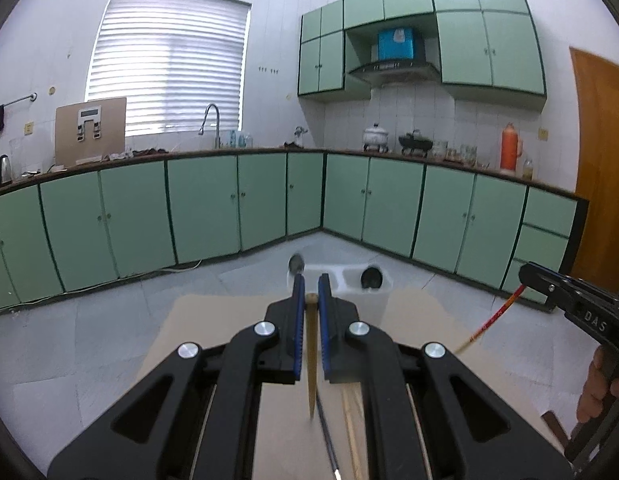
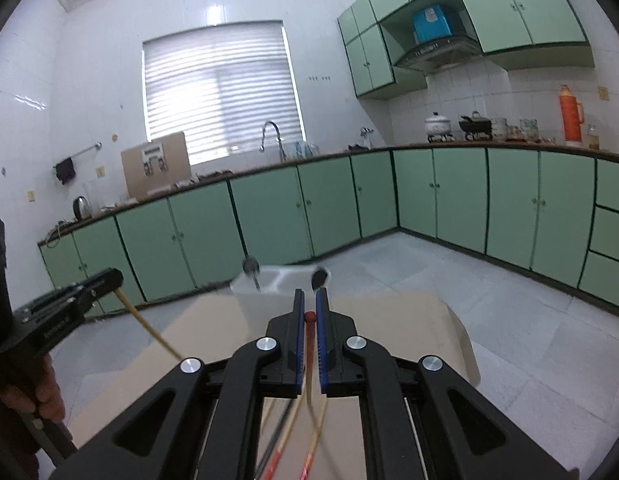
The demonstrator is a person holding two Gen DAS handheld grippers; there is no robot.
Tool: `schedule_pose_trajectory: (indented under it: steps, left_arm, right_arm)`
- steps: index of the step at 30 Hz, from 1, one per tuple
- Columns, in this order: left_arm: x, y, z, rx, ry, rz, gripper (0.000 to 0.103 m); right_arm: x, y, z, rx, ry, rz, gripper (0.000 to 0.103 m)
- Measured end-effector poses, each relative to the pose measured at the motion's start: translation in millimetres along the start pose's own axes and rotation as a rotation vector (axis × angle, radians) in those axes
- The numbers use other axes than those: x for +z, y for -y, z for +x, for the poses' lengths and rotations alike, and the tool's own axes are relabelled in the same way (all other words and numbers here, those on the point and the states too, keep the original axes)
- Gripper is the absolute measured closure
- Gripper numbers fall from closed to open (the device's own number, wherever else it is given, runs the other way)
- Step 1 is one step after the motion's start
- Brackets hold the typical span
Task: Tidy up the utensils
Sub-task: 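Carry both chopsticks up and lower them into the utensil holder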
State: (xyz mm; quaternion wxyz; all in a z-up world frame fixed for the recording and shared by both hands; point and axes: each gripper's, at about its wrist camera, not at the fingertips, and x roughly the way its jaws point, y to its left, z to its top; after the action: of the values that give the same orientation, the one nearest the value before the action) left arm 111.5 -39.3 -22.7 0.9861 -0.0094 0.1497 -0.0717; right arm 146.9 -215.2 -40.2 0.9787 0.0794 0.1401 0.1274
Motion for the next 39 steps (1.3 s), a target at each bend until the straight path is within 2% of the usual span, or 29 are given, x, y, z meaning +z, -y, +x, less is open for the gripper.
schedule_pose_trajectory:
  steps: [12,21,24,29,32,39]
  left_arm:
    - [62.5,5.9,28.9,-0.05,0.122,-0.009,0.097]
    - [109.9,6.4,74.4,-0.056,0.194,-0.016,0.097]
    - [118.7,5.3,91.0,-0.056,0.208,-0.028,0.097]
    - [119.1,-0.1,117.2,-0.07,0.174,-0.064,0.097]
    - [120.5,-2.0,114.8,-0.1,0.189,-0.088,0.097]
    - [128.8,1.5,112.4,-0.099,0.244,-0.067,0.097]
  right_arm:
    - [83.3,-15.1,37.5,0.091,0.131,-0.077,0.097]
    - [136.1,-21.6,98.0,0.097,0.208,-0.101,0.097]
    - [139.8,-23.9,119.5,0.092,0.204,-0.11,0.097]
    - [129.8,-24.2,153.6,0.064,0.166,-0.135,0.097]
    - [117.0,-22.0,168.1,0.064,0.128,-0.134,0.097]
    - [95.6,-17.1,186.5,0.059,0.076,-0.122,0.097]
